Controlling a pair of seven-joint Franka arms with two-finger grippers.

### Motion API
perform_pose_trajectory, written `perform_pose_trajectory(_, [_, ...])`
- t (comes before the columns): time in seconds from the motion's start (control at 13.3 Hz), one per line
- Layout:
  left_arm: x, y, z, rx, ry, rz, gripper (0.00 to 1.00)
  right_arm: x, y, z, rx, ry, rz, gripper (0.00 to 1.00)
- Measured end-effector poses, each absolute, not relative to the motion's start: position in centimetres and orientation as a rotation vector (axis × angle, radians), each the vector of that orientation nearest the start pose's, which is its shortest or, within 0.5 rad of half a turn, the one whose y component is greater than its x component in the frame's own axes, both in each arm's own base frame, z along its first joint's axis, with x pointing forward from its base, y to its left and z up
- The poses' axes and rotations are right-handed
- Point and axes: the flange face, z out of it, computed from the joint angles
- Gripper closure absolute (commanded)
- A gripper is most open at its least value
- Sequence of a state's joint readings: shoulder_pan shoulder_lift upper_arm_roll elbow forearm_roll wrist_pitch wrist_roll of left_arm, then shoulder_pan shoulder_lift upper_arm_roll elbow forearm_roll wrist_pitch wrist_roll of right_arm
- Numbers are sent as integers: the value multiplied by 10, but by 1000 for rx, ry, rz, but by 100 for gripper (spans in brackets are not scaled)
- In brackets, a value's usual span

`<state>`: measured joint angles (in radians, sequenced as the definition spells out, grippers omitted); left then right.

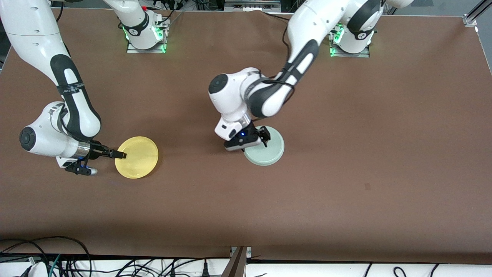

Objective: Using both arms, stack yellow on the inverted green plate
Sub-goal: 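Release the inverted green plate while the right gripper grasps the yellow plate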

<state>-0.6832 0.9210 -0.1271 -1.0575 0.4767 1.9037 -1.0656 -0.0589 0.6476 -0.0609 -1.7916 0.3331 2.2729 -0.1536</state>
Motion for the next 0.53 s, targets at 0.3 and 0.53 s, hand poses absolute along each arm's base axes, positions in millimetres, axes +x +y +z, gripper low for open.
perform_pose_trajectory(0.3, [630,-437,324,-2938,-336,-205,0,635,-65,177,-2902,281,191,90])
perform_pose_trajectory(0.53, [659,-387,347,-2998,-431,-114,0,637,-58,179,-2896,264,188,100])
